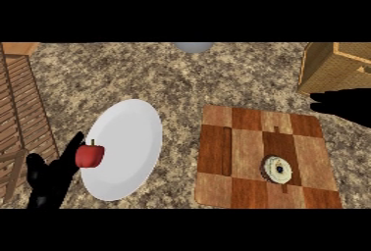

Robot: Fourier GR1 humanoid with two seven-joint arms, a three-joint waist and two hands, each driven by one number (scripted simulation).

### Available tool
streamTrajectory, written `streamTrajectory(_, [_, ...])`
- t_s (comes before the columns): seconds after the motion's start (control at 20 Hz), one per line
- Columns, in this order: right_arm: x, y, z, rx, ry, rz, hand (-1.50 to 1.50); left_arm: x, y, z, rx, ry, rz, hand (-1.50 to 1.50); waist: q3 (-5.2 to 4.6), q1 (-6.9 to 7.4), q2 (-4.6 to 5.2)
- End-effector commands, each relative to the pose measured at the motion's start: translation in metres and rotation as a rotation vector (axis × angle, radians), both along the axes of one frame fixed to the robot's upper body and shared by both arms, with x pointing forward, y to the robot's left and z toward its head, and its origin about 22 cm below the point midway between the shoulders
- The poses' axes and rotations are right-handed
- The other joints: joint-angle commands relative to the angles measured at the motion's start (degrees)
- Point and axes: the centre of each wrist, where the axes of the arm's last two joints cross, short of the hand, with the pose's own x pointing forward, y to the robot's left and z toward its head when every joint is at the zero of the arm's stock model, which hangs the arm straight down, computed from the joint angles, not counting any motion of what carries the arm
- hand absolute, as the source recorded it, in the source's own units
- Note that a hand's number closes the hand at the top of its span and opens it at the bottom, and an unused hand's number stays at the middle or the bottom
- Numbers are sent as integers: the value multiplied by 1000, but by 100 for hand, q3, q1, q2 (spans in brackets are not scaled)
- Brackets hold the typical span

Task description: Pick the cupcake from the cutting board and place it in the basket

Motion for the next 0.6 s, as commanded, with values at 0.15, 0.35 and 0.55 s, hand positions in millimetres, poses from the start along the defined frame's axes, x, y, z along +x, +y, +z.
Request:
streamTrajectory(0.15, [5, 26, -47, 47, 1, -9, -150, -13, -13, -18, -10, 146, -14, 0, -80, 122, 82])
streamTrajectory(0.35, [3, 18, -68, -67, 1, -25, -150, -1, 4, -20, -14, 160, 16, 0, -74, 22, 83])
streamTrajectory(0.55, [1, 30, -94, -68, 9, -18, -150, -2, -12, -28, 5, 145, 2, 0, -77, 26, 81])
